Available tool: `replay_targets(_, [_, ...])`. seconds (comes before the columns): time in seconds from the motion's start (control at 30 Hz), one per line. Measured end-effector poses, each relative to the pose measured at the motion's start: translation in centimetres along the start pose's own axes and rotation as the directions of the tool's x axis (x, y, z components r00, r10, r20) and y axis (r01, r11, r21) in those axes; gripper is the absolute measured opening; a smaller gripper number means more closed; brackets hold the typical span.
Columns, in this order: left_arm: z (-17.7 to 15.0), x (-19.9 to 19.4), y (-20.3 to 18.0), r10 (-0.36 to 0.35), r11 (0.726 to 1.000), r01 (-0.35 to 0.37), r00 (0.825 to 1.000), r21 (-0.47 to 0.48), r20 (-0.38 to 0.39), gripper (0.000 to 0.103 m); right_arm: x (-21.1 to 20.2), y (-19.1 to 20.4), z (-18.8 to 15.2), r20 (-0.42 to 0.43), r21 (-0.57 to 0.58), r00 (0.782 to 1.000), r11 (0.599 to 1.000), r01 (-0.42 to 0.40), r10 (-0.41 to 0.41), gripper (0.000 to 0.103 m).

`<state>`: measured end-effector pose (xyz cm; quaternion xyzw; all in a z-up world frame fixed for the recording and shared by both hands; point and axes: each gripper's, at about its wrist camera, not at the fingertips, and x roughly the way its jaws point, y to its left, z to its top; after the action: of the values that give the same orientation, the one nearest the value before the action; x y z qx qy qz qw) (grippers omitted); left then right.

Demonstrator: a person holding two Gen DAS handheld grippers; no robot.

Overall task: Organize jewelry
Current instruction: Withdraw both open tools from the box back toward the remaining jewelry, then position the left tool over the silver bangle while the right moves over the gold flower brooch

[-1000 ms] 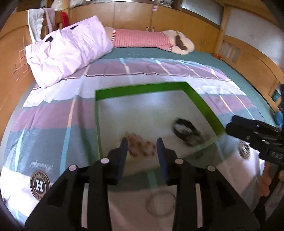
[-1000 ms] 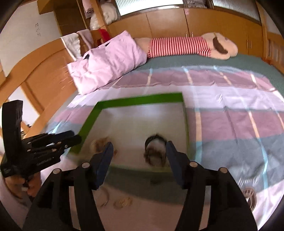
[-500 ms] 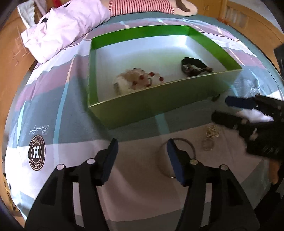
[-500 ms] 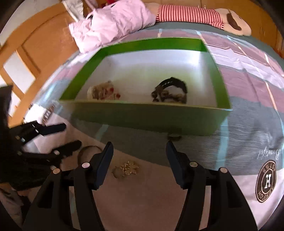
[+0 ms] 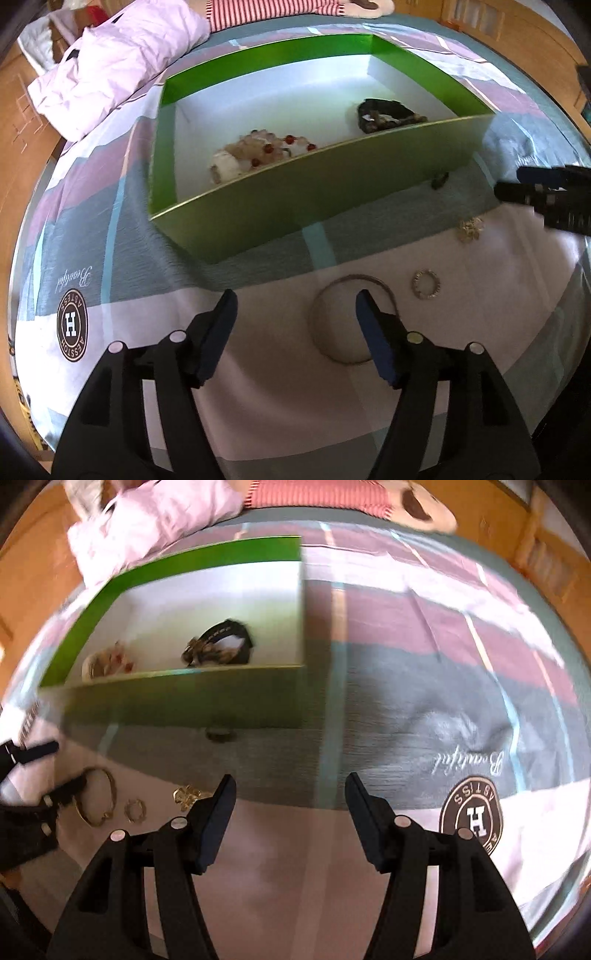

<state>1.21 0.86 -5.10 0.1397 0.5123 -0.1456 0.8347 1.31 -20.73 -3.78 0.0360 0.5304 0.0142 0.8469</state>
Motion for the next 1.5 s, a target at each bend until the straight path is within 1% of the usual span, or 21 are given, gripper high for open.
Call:
replay_targets(0.07, [0.0, -0.1, -0.2, -0.019, 1.000, 0.019, 1.000, 0.007, 0.001, 0.075, -0.2, -0.5, 0.1, 0.005, 0.041, 1.000, 0.999, -0.017, 0.017, 0.062])
replay_targets(0.17, [-0.2, 0.0, -0.6, -0.037, 0.999, 0.037, 0.999, 0.017, -0.005, 0.075, 0.2, 0.1, -0.2, -0.010, 0.051, 0.998, 0.997, -0.063, 0.063, 0.062])
replay_targets(0.3, [-0.3, -0.1, -1.3, -0.031, 0.999, 0.031, 0.999, 0.040, 0.005, 0.075, 0.4, 2.5, -0.9, -0.013, -0.027, 0.998, 0.998, -0.056, 0.055, 0.062])
replay_targets(0.43, [-0.4, -0.1, -1.8, -0.018, 0.998, 0.017, 1.000, 0.062, 0.018, 0.077, 0.8, 4.6, -1.2, -0.012, -0.102, 0.998, 0.992, -0.068, 0.067, 0.062])
replay_targets(0.5, [-0.4, 0.0, -1.8, -0.015, 0.998, 0.013, 1.000, 0.065, 0.016, 0.077, 1.1, 5.6, -1.5, -0.023, -0.133, 0.998, 0.989, -0.057, 0.055, 0.062])
replay_targets(0.67, [-0.2, 0.0, -1.8, -0.010, 0.998, 0.009, 1.000, 0.066, 0.017, 0.078, 1.5, 6.3, -2.2, -0.035, -0.171, 0.999, 0.985, -0.020, 0.015, 0.062])
replay_targets(0.77, [-0.3, 0.0, -1.8, -0.008, 0.998, 0.007, 1.000, 0.070, 0.018, 0.078, 1.7, 6.0, -2.1, -0.041, -0.153, 0.999, 0.988, -0.003, -0.004, 0.062])
replay_targets(0.9, [-0.3, -0.1, -1.8, -0.003, 0.997, 0.002, 1.000, 0.080, 0.020, 0.079, 2.1, 4.7, -1.7, -0.059, -0.089, 0.998, 0.996, 0.014, -0.019, 0.062])
replay_targets(1.0, [-0.3, 0.0, -1.9, 0.002, 0.996, -0.003, 1.000, 0.087, 0.020, 0.079, 1.9, 3.7, -1.4, -0.052, -0.033, 0.999, 0.999, -0.004, 0.002, 0.062])
replay_targets(1.1, [-0.4, 0.0, -1.9, 0.001, 0.996, -0.003, 1.000, 0.089, 0.020, 0.079, 1.3, 3.3, -1.2, -0.029, -0.007, 0.999, 1.000, -0.031, 0.031, 0.062])
replay_targets(1.2, [-0.5, 0.1, -2.0, 0.003, 0.995, -0.004, 1.000, 0.096, 0.018, 0.079, 0.9, 3.3, -1.2, -0.022, -0.008, 0.999, 0.999, -0.038, 0.038, 0.062])
replay_targets(1.43, [-0.8, 0.4, -2.3, 0.015, 0.993, -0.015, 1.000, 0.117, 0.006, 0.079, 1.3, 3.7, -1.4, -0.040, -0.034, 0.998, 0.999, -0.042, 0.040, 0.062])
replay_targets(1.47, [-0.8, 0.5, -2.4, 0.016, 0.993, -0.016, 1.000, 0.118, 0.004, 0.079, 1.3, 3.9, -1.4, -0.040, -0.037, 0.998, 0.998, -0.041, 0.040, 0.062])
replay_targets(1.5, [-0.8, 0.5, -2.4, 0.017, 0.993, -0.017, 1.000, 0.120, 0.003, 0.079, 1.3, 4.0, -1.5, -0.041, -0.040, 0.998, 0.998, -0.041, 0.039, 0.065])
